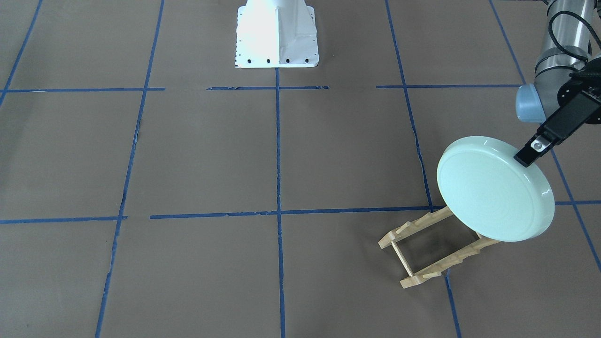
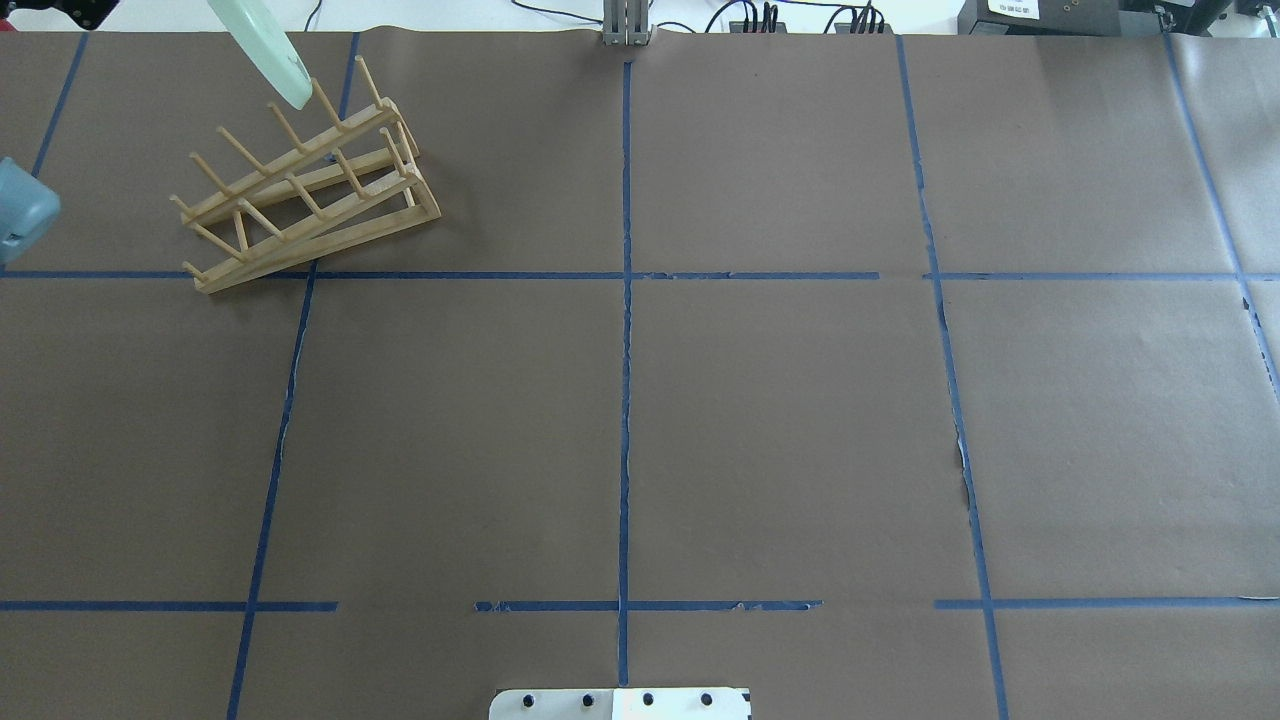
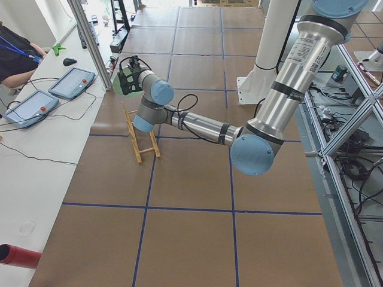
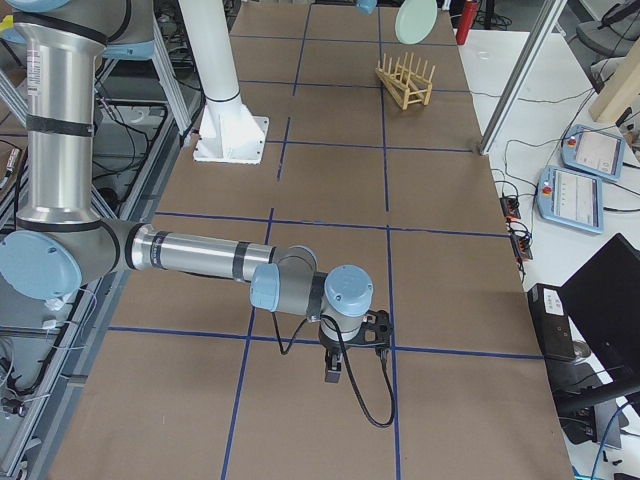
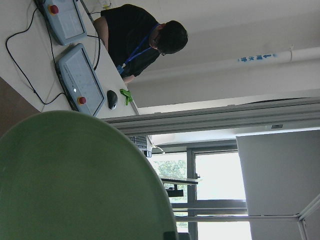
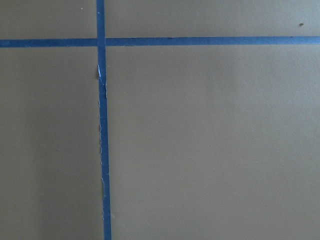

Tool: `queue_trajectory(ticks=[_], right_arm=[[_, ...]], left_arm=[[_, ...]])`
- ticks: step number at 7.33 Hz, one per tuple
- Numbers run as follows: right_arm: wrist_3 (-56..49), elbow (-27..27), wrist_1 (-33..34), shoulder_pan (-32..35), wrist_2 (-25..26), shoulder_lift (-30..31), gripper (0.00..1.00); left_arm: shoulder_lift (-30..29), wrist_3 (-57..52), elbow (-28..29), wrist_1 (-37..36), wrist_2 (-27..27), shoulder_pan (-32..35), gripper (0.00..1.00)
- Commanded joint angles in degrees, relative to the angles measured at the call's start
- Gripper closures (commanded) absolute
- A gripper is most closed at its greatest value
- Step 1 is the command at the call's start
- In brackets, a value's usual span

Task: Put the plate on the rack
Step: 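Carry the upright plate with the left gripper above the rack pegs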

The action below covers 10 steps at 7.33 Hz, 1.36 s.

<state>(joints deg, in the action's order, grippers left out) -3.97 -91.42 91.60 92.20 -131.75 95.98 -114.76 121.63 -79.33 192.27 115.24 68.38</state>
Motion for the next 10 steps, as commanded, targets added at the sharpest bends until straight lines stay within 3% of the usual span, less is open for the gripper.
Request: queue_trajectory(ticks=[1,10], right_arm=[[-0.1,0.0,0.0,0.0,0.0,0.0,0.0],[-0.1,0.0,0.0,0.0,0.0,0.0,0.0]], left_arm=[[-2.6,-2.8,4.7,0.0,-1.9,-1.7,1.0],[-3.5,-8.2,9.7,0.2,-4.9,-6.3,1.0]])
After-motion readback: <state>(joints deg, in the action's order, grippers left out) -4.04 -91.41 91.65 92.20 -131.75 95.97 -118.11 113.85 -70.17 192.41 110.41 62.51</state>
